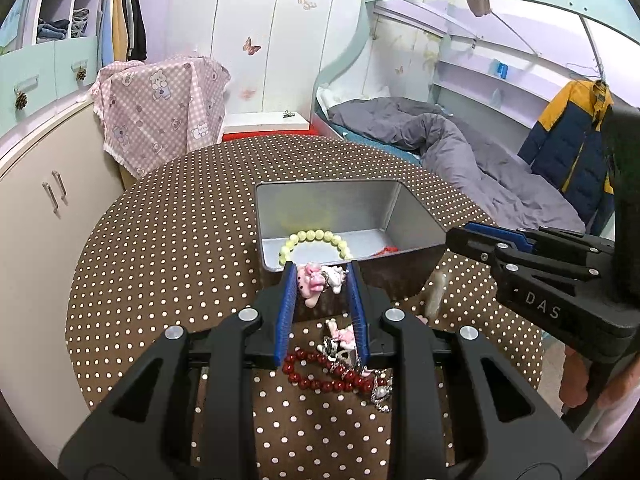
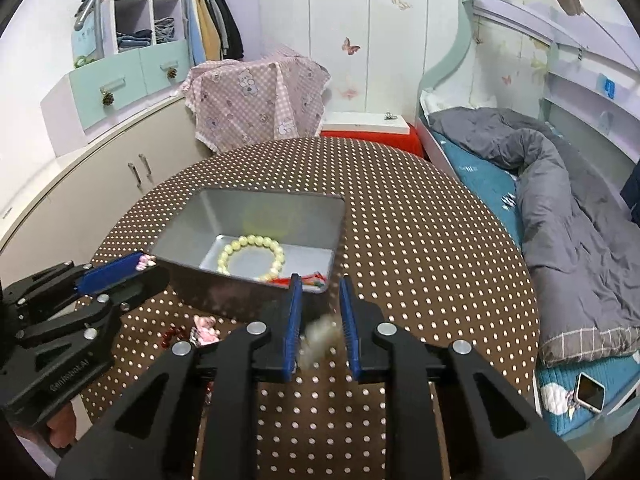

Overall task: Organize jewelry
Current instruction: 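Carry the jade pendant into the tin and open the right tool while the left tool drops the charm in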

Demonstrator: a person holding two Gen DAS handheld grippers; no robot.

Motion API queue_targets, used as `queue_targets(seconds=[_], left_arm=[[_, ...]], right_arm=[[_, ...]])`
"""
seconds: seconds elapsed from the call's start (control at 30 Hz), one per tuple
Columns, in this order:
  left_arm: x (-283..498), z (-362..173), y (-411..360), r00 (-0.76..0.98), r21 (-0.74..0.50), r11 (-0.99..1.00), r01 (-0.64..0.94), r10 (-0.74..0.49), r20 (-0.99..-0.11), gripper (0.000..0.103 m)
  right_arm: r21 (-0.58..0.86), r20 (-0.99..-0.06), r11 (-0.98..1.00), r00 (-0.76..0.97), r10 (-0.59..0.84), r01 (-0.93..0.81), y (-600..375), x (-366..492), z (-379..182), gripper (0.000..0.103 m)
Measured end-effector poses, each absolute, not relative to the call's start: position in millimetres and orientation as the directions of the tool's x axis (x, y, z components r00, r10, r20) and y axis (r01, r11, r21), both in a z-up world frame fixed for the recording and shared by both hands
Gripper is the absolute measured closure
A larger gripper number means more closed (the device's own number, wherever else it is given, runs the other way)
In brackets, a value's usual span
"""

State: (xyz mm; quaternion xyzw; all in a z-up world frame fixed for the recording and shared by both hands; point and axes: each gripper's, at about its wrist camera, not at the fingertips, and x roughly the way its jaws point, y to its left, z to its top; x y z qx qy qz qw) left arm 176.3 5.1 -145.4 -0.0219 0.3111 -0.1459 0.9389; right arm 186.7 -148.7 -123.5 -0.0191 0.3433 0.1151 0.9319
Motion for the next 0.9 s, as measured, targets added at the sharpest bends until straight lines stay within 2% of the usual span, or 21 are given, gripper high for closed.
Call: queue_targets(seconds=[0.2,0.23,0.27,0.33,0.37,0.57,0.67,0.7,0.73,0.77,0.9], left_arm=[[177.8,-134.0,1.4,0.781,-0.128,0.952,0.279,-0.303,-0.546,0.078],[177.7,-133.8,1.2,0.782,-0.129,0.951,0.280,-0.304,-0.545,0.078],[177.2,-134.4,1.3,0.781,-0.131,0.951,0.281,-0.306,-0.545,0.078],[174.3,-136.8,2.3,0.777,-0.133,0.950,0.281,-0.307,-0.550,0.078],[171.9,-138.5,3.6,0.776,-0.134,0.951,0.278,-0.305,-0.552,0.078],[167.7,-152.1,12.3,0.758,-0.158,0.955,0.252,-0.297,-0.581,0.078],[168.5,-158.3,14.6,0.747,-0.165,0.957,0.239,-0.290,-0.598,0.078],[169.3,-159.8,14.8,0.743,-0.167,0.957,0.238,-0.290,-0.603,0.078],[169.6,-160.7,14.7,0.741,-0.167,0.957,0.238,-0.290,-0.605,0.078],[169.5,-161.7,14.5,0.740,-0.167,0.957,0.238,-0.290,-0.607,0.078],[169.7,-160.6,12.1,0.742,-0.167,0.956,0.243,-0.294,-0.603,0.078]], right_arm=[[0.036,-0.628,0.973,0.752,0.201,-0.230,-149.8,189.7,-116.1,0.086],[0.028,-0.630,0.975,0.754,0.187,-0.219,-151.8,190.4,-117.2,0.083],[0.027,-0.634,0.979,0.753,0.173,-0.202,-155.5,191.5,-119.8,0.079],[0.041,-0.653,0.982,0.739,0.165,-0.183,-164.6,192.1,-129.0,0.051],[0.042,-0.667,0.983,0.728,0.159,-0.177,-170.4,192.6,-136.9,0.049],[0.027,-0.769,0.988,0.629,0.117,-0.150,-178.2,202.9,-184.9,0.049],[-0.008,-0.764,0.986,0.637,0.103,-0.169,-167.7,201.9,-187.6,0.049],[-0.015,-0.763,0.985,0.639,0.101,-0.174,-165.3,201.9,-187.2,0.055],[-0.017,-0.762,0.983,0.639,0.107,-0.185,-162.8,201.8,-187.1,0.069],[-0.014,-0.761,0.980,0.638,0.119,-0.199,-160.1,201.1,-186.2,0.075],[-0.047,-0.765,0.978,0.637,0.097,-0.205,-153.2,201.5,-185.4,0.076]])
